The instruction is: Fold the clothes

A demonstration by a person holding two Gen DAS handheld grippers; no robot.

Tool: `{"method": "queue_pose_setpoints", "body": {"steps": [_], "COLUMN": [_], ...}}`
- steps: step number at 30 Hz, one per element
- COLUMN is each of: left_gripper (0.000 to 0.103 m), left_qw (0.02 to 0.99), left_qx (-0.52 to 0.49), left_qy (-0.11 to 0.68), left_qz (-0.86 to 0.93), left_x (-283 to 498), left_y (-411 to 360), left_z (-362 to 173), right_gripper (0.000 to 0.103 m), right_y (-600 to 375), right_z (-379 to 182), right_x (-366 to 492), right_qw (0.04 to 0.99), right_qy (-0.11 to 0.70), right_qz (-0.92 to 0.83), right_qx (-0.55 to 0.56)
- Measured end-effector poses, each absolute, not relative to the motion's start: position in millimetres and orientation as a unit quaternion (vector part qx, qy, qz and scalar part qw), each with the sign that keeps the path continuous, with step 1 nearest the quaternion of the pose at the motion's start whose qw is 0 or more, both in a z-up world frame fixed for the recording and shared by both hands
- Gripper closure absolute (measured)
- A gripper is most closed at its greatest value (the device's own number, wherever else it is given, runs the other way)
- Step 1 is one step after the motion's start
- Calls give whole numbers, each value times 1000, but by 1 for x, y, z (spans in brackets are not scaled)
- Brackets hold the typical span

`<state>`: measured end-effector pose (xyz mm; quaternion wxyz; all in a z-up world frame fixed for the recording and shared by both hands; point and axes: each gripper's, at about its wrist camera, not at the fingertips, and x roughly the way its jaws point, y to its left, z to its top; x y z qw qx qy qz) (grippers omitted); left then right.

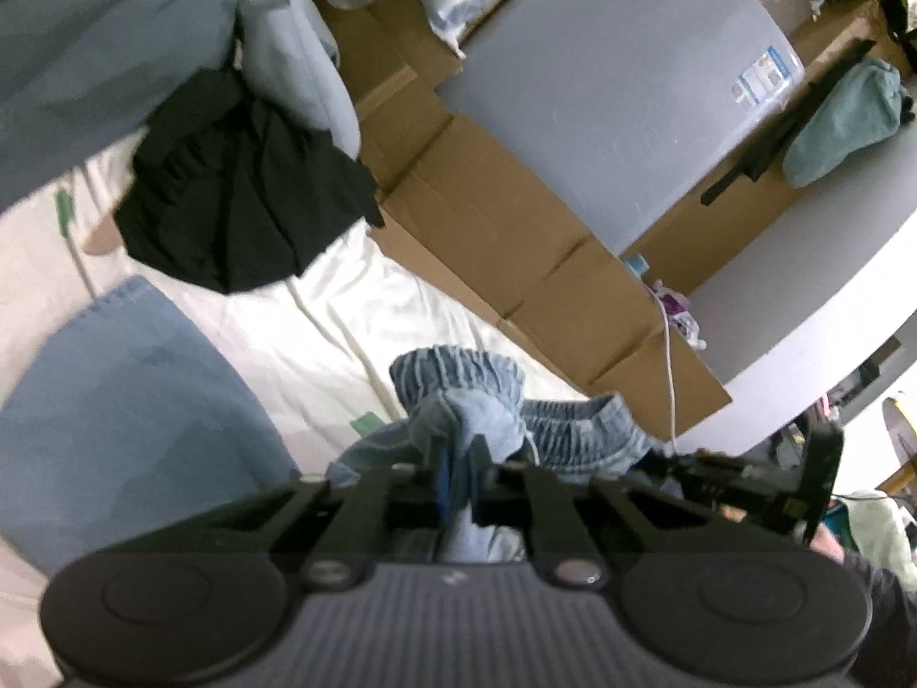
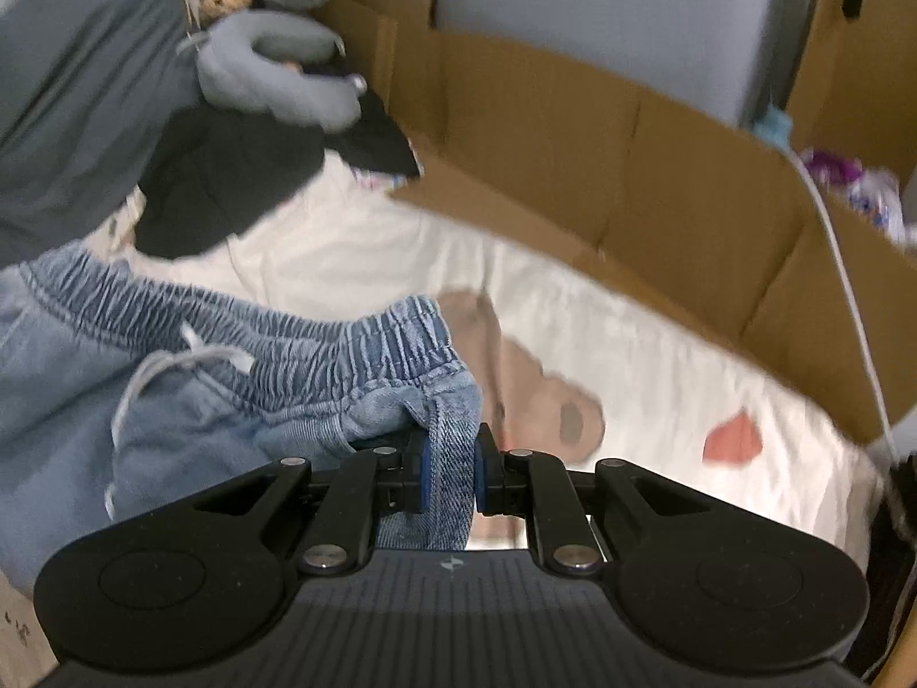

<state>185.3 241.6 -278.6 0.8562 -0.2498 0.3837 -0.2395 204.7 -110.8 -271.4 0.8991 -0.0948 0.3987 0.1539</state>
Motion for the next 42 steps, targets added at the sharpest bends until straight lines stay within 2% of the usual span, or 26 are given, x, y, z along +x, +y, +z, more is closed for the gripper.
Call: {"method": "queue_pose_setpoints", "body": {"steps": [12,28,42], "left_gripper": [100,100,100], "left_qw": [892,912,904], "left_qx": [-282,-288,-293], "left_qy": [334,286,262], "left_qz": [-111,61,167], "left_x": [95,32,18], "left_y": [306,374,425], "left_z": [-236,-190,-184], "right_gripper": [90,90,90], "right_y": [-49,135,279], "right_z": [-200,-155,-154], "right_x": [236,288,312], "right_qw": [910,863,813], "right_qy": [305,210,218], "right_qz": [238,415,494], "right_qx": [-147,-198,-218]}}
